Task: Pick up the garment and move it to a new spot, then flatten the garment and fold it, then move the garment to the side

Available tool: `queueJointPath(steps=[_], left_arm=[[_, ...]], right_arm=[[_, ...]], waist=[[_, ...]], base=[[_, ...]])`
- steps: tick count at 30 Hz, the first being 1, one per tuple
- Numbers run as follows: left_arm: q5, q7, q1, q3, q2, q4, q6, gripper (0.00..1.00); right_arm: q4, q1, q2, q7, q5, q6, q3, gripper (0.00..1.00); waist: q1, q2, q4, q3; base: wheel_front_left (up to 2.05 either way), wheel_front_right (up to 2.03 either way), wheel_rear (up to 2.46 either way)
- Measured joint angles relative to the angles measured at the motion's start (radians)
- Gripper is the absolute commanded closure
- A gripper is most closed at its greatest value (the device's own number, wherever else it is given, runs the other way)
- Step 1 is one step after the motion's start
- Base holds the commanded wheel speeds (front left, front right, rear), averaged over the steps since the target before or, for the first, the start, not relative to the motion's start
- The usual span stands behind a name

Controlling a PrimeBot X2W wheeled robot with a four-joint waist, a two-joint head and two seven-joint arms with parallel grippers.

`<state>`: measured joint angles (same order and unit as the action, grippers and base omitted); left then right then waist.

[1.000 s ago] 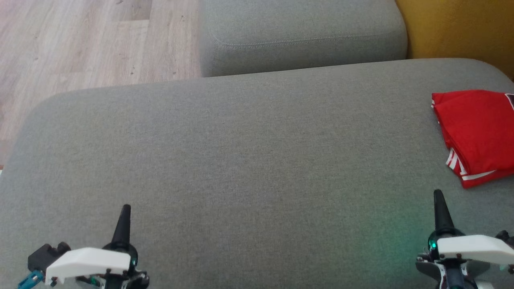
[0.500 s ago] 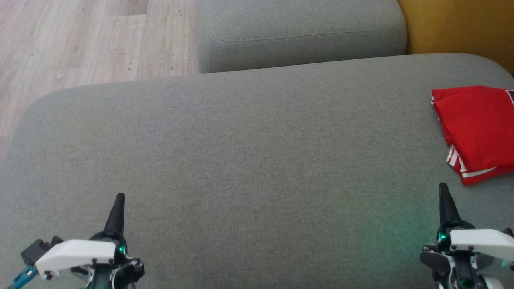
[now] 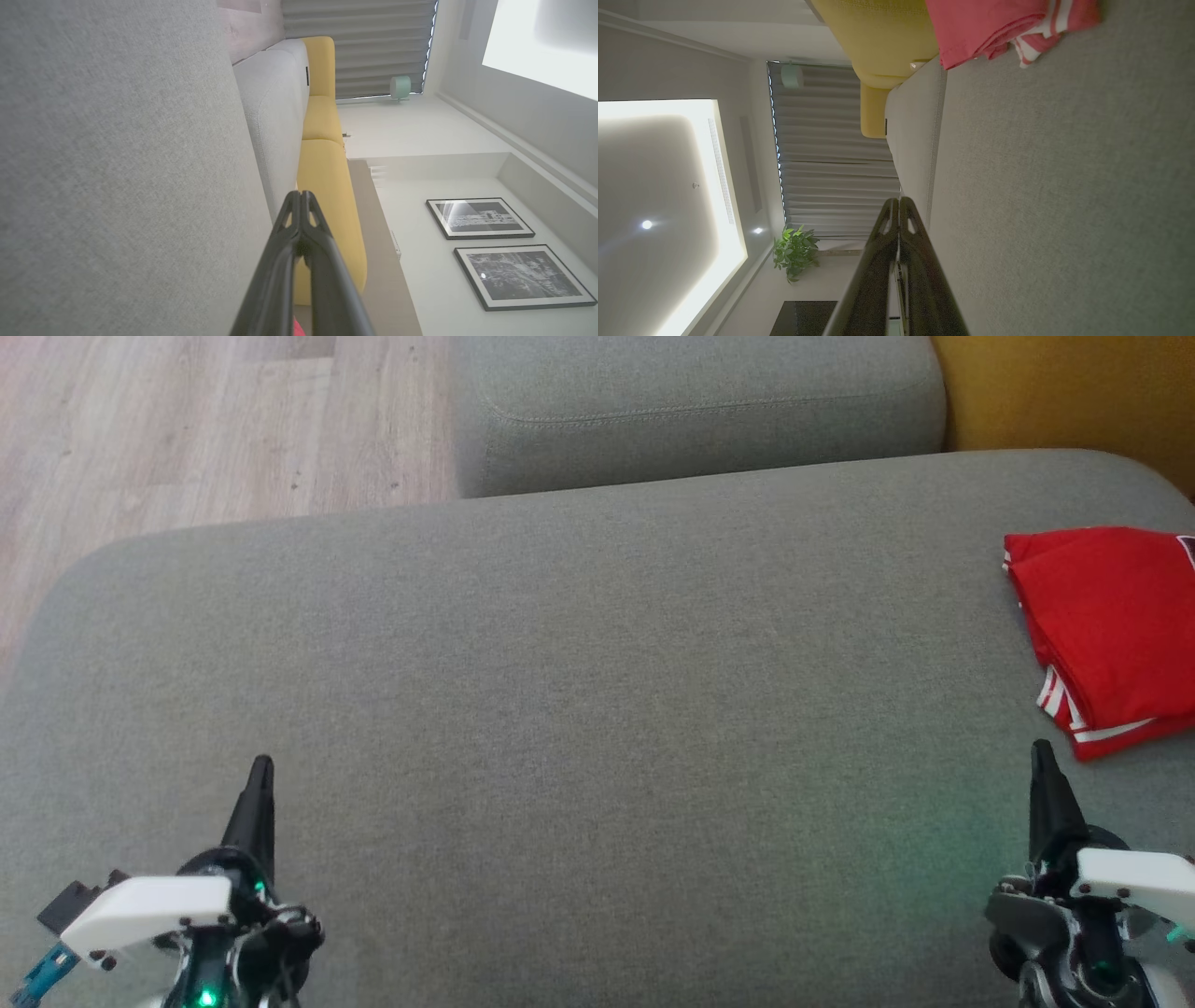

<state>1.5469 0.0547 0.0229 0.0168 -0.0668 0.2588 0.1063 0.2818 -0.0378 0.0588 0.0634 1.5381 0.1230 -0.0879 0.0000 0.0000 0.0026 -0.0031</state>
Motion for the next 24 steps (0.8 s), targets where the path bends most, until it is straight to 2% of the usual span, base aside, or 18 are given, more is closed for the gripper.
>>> queueJointPath(steps=[8, 24], left_arm=[[0.089, 0.023, 0.027, 0.024, 0.001, 0.012, 0.017, 1.0], [0.091, 0.025, 0.03, 0.029, 0.004, 0.012, 0.017, 1.0]], right_arm=[[0.0, -0.018, 0.0, 0.018, 0.085, 0.0, -0.017, 1.0], [0.0, -0.021, 0.0, 0.025, 0.087, 0.0, -0.021, 1.0]], waist=[[0.0, 0.0, -0.003, 0.006], [0.0, 0.0, -0.003, 0.006]], base=[[0.0, 0.0, 0.0], [0.0, 0.0, 0.0]])
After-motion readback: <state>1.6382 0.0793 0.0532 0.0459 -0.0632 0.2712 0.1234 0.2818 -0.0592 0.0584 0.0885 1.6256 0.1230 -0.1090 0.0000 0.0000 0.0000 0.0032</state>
